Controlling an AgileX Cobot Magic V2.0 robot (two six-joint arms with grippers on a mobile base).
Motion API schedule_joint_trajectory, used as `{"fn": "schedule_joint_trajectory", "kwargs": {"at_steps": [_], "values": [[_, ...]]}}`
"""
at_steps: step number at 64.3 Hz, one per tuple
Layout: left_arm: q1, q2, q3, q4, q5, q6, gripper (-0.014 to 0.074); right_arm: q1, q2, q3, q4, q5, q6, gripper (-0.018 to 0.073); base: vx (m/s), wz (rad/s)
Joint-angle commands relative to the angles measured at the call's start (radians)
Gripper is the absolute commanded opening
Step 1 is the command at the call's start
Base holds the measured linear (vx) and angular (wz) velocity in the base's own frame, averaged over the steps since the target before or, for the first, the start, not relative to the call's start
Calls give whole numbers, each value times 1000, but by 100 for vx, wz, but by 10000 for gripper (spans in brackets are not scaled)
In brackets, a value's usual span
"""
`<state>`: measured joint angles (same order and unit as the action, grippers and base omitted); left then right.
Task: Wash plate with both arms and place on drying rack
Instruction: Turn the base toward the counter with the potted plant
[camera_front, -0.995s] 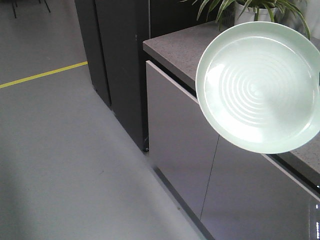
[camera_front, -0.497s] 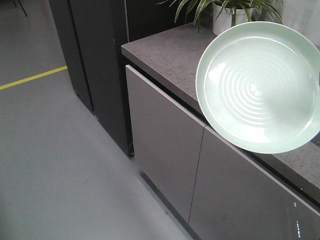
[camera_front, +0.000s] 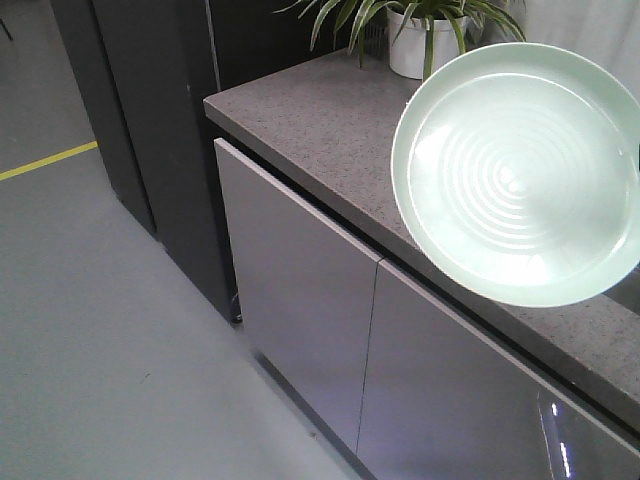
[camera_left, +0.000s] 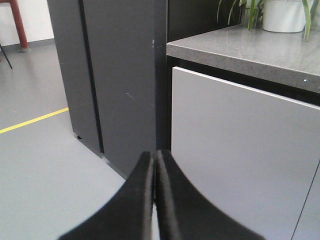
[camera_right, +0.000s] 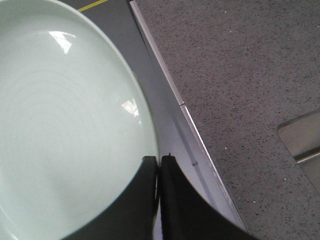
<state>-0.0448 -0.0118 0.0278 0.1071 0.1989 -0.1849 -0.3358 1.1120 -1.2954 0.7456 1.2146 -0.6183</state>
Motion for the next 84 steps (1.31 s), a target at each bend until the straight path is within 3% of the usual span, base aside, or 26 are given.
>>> {"fn": "schedule_joint_trajectory", "kwargs": {"at_steps": [1, 84], "values": [[-6, -13, 18, -5, -76, -3, -6, -6, -16, -23, 49, -38, -6, -6, 6, -13], [-6, -13, 18, -5, -76, -3, -6, -6, -16, -23, 49, -40, -6, -6, 6, -19]]}}
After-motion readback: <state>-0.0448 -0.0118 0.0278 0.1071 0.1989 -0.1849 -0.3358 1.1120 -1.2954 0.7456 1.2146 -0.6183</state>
